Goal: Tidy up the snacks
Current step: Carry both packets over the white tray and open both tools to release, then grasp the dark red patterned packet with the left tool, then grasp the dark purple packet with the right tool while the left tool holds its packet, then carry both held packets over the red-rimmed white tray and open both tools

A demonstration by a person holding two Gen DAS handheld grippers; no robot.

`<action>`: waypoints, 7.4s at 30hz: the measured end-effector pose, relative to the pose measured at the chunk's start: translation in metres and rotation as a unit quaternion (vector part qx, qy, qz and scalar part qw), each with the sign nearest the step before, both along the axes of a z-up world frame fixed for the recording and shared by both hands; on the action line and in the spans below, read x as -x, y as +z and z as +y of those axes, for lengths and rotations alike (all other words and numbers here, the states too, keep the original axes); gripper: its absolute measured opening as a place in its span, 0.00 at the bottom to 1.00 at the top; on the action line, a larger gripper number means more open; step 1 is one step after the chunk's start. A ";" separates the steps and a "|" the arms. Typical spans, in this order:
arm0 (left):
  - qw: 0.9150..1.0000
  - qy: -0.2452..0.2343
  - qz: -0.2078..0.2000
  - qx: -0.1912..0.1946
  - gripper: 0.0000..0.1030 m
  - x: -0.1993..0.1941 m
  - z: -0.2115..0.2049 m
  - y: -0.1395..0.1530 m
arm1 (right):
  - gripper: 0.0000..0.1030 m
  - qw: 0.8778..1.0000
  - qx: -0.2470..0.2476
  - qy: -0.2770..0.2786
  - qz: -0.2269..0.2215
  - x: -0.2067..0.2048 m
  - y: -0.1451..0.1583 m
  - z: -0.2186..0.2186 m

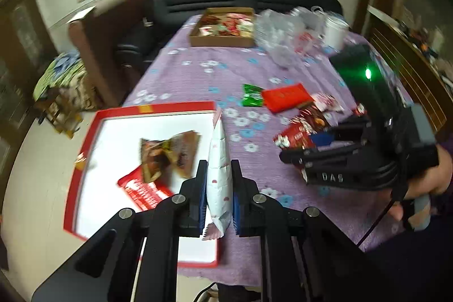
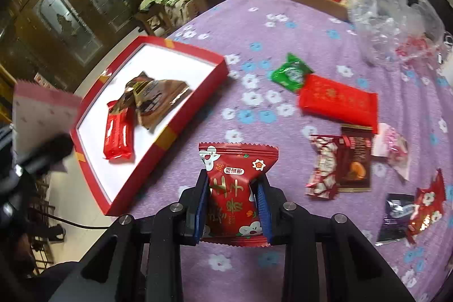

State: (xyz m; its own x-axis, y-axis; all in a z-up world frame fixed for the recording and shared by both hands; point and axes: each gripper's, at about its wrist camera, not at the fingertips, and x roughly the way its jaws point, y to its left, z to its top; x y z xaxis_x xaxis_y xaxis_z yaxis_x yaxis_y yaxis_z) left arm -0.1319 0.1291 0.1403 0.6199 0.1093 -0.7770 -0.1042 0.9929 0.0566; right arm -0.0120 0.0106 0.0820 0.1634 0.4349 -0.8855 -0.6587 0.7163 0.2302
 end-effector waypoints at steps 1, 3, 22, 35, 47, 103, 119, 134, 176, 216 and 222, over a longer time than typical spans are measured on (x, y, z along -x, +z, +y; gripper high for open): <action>1.000 0.006 -0.002 0.003 0.11 0.002 0.003 0.001 | 0.30 1.000 0.000 0.004 0.002 0.003 -0.001 0.002; 1.000 0.016 -0.003 0.003 0.11 0.003 0.008 0.002 | 0.30 1.000 -0.001 0.012 0.002 0.006 -0.002 0.005; 0.992 0.119 -0.019 0.022 0.12 0.026 0.076 0.005 | 0.30 0.996 -0.036 0.070 -0.049 0.005 0.035 0.086; 0.980 0.195 -0.007 0.036 0.12 0.044 0.144 -0.018 | 0.30 0.992 -0.034 0.116 -0.036 0.004 0.026 0.182; 0.981 0.174 0.005 0.083 0.12 0.025 0.175 -0.040 | 0.30 0.993 -0.037 0.104 -0.037 -0.008 0.018 0.183; 0.968 -0.111 0.189 0.118 0.52 -0.169 -0.105 -0.109 | 0.53 0.912 -0.064 -0.399 0.068 0.011 -0.050 -0.275; 0.982 -0.079 0.147 0.084 0.20 -0.167 -0.091 -0.126 | 0.53 0.941 -0.052 -0.331 0.048 -0.010 -0.039 -0.257; 0.968 -0.122 0.204 0.074 0.20 -0.090 -0.059 -0.122 | 0.53 0.967 -0.030 -0.252 0.022 -0.063 -0.041 -0.190; 0.995 -0.080 0.034 -0.045 0.20 -0.065 -0.025 -0.012 | 0.23 0.981 -0.050 -0.179 -0.062 -0.012 0.016 -0.105; 0.998 0.003 0.051 -0.033 0.21 -0.051 0.036 -0.022 | 0.23 0.993 -0.046 -0.099 -0.041 -0.010 0.015 -0.036; 0.996 0.049 0.072 -0.014 0.21 -0.039 0.075 -0.041 | 0.23 0.998 -0.027 -0.033 -0.047 -0.003 0.014 0.013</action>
